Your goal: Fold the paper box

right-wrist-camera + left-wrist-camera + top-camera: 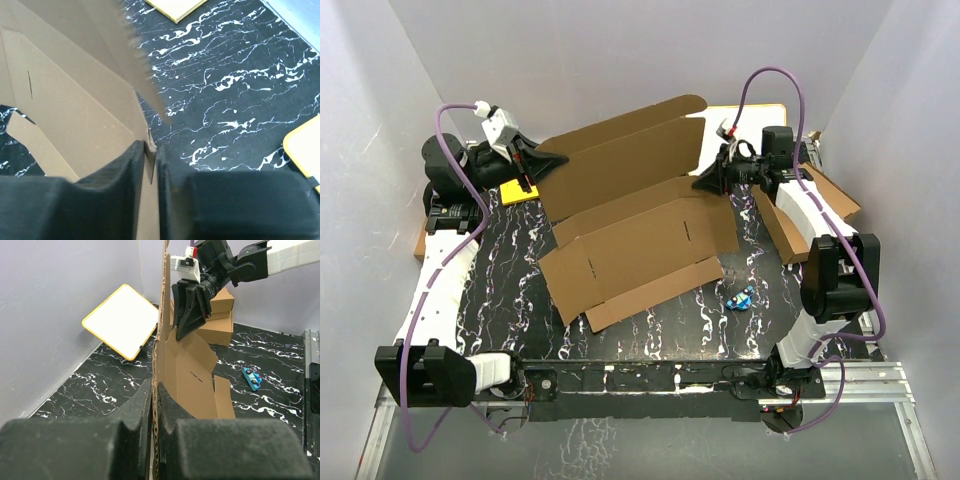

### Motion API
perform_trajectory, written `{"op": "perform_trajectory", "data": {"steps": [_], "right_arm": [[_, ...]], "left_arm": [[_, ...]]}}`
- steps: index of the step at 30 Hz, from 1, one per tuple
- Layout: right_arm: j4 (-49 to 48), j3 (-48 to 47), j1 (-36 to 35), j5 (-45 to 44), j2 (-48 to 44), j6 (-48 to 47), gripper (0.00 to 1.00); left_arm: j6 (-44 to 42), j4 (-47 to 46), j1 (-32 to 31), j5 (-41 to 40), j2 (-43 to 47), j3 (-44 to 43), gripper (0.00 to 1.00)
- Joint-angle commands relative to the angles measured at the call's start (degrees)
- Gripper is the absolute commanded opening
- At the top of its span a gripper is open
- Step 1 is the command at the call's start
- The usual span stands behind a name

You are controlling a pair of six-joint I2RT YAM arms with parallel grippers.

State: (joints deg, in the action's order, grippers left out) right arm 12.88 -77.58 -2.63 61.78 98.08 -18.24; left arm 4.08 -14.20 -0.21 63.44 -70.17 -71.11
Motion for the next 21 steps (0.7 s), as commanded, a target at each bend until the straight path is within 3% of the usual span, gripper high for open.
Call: {"op": "perform_trajectory", "data": {"steps": [1,5,10,17,21], "right_arm": [[-4.00,-1.71,-0.48,2.09,-3.23,-0.87,0.12],[-15.26,0.04,-0.60,-0.09,-5.19,4.99,0.08],[-26.91,-1.31,-0.91,-6.07,-1.56,11.04,0.08],[-50.74,11.00,-2.25,-11.58,-0.43,18.69,0.08],[-58.72,16.37,-2.67,-13.68,-1.02,19.99,0.08]], "left_arm": [[-0.95,-1.82,0.13,-1.95,1.22,-2.36,0.00],[0.03,-3.56,0.14,-3.46,-0.82,-5.04,0.00],[7.85,-11.18,0.12,-4.30,-3.56,-6.68,0.00],[20.78,-18.58,-0.02,-5.78,-3.33,-1.52,0.00],[25.61,-19.12,-1.23,-7.02,-2.54,2.03,0.00]]}}
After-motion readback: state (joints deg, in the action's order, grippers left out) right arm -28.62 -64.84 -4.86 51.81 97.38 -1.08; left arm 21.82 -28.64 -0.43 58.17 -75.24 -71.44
